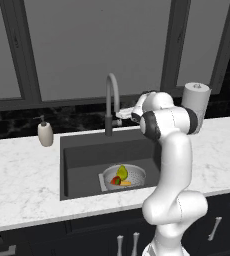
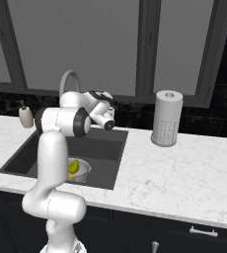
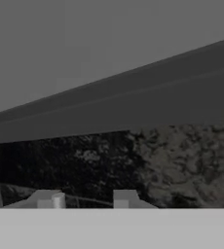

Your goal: Put the colander in the sink, put the pear, mango, mango in the colander, and turn on the sink faucet and pour water over the colander.

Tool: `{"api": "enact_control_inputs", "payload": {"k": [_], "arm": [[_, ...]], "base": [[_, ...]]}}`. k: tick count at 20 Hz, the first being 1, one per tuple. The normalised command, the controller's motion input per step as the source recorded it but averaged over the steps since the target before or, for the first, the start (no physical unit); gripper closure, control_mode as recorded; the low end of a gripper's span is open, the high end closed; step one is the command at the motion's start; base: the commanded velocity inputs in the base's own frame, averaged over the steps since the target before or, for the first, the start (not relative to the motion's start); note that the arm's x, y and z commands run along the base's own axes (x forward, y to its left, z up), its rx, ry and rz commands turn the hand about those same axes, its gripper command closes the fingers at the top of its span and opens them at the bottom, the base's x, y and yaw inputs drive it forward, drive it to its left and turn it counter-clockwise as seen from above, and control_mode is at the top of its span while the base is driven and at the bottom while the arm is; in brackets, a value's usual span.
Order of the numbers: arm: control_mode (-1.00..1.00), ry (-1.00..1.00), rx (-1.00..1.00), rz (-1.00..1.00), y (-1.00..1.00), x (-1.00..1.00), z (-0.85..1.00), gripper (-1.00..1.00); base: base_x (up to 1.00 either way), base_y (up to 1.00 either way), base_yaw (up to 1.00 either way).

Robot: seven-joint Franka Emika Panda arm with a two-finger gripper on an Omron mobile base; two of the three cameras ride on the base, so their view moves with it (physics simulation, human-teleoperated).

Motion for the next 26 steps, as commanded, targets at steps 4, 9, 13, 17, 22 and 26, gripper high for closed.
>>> {"api": "enact_control_inputs", "payload": {"k": [4, 9, 13, 17, 22, 26], "arm": [[-1.00, 0.00, 0.00, -0.19, -0.43, 0.10, -0.05, 1.00], [-1.00, 0.01, 0.00, -0.14, -0.53, 0.06, -0.09, 1.00], [-1.00, 0.08, 0.00, -0.10, -0.56, 0.14, -0.11, 1.00], [-1.00, 0.09, 0.00, -0.05, -0.58, 0.14, -0.10, 1.00], [-1.00, 0.09, 0.00, -0.02, -0.50, 0.03, -0.15, 1.00], [-1.00, 0.08, 0.00, -0.02, -0.45, 0.00, -0.22, 1.00]], "base": [[0.00, 0.00, 0.00], [0.00, 0.00, 0.00], [0.00, 0.00, 0.00], [0.00, 0.00, 0.00], [0.00, 0.00, 0.00], [0.00, 0.00, 0.00]]}}
